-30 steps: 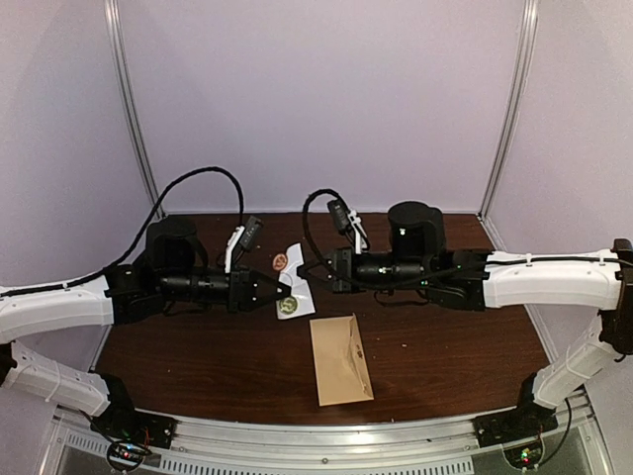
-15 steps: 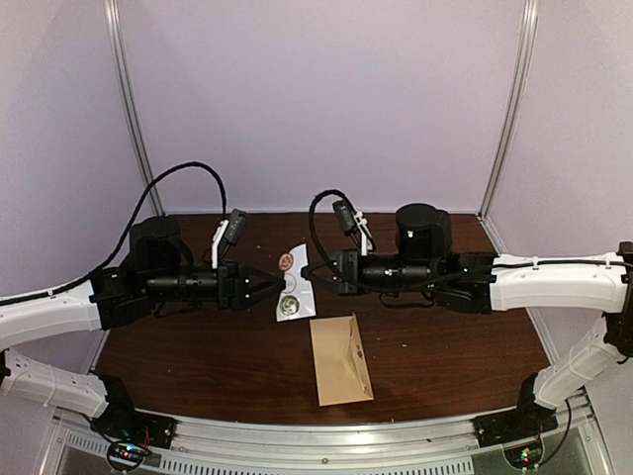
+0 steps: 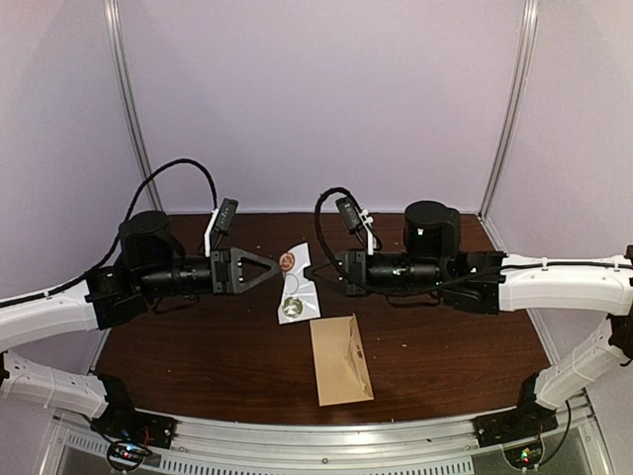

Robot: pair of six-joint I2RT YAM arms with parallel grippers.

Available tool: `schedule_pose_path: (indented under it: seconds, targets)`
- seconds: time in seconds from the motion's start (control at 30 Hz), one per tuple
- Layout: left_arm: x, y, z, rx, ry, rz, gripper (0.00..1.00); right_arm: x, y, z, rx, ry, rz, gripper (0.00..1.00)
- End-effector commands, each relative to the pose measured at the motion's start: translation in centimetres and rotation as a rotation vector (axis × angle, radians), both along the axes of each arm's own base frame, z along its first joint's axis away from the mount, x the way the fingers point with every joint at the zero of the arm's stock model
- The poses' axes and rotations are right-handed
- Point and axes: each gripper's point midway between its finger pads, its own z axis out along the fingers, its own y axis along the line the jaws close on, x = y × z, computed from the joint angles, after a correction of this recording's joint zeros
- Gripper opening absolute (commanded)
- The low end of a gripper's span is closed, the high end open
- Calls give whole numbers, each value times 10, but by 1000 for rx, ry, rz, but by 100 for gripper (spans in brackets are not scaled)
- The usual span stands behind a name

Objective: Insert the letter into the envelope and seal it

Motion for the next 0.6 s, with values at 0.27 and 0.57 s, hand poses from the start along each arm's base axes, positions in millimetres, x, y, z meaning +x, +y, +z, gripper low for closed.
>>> schedule_pose_path:
  seconds: [0.27,0.57]
  targets:
    - [9,-3,19,-87,42,8,39,-9,-3,11,23,-29,44,0]
    - [12,-4,15,-100,64,13,35,-10,-2,9,16,-23,56,0]
